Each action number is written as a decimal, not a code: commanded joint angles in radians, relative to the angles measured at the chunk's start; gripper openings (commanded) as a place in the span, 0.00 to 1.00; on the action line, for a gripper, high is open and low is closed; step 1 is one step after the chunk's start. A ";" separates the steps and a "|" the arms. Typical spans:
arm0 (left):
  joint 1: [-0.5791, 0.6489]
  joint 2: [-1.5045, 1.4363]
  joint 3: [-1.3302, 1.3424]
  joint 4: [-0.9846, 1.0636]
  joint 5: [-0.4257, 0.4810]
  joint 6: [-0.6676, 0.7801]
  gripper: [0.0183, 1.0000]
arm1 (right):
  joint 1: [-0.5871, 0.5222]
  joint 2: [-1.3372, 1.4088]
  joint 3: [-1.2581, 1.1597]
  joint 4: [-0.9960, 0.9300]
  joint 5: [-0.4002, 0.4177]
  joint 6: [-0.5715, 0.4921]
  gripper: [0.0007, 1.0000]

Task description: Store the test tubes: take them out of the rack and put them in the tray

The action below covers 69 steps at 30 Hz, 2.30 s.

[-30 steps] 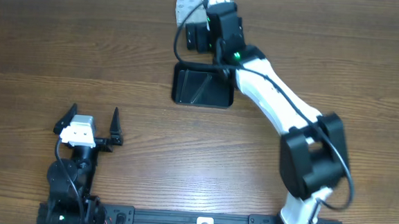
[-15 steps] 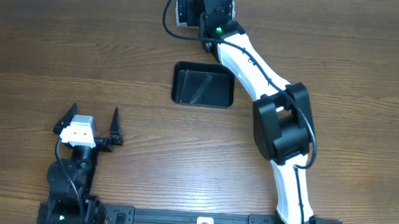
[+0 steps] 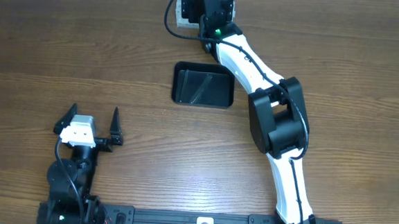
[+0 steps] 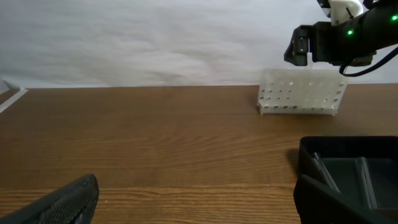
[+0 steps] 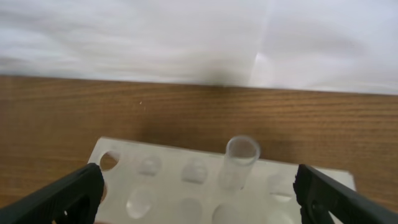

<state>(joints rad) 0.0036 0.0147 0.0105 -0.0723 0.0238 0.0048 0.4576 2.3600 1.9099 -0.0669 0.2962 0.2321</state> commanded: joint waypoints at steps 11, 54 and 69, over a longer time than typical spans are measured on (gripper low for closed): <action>0.008 -0.008 -0.005 -0.004 0.010 0.014 1.00 | -0.011 0.056 0.028 0.045 0.034 0.006 0.65; 0.008 -0.008 -0.005 -0.004 0.010 0.014 1.00 | -0.013 0.038 0.032 0.047 0.095 -0.055 0.06; 0.008 -0.008 -0.005 -0.004 0.010 0.014 1.00 | -0.011 -0.315 0.034 0.028 0.095 -0.089 0.04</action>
<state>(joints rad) 0.0036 0.0147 0.0105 -0.0723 0.0238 0.0048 0.4515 2.2051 1.9148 -0.0441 0.3752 0.1562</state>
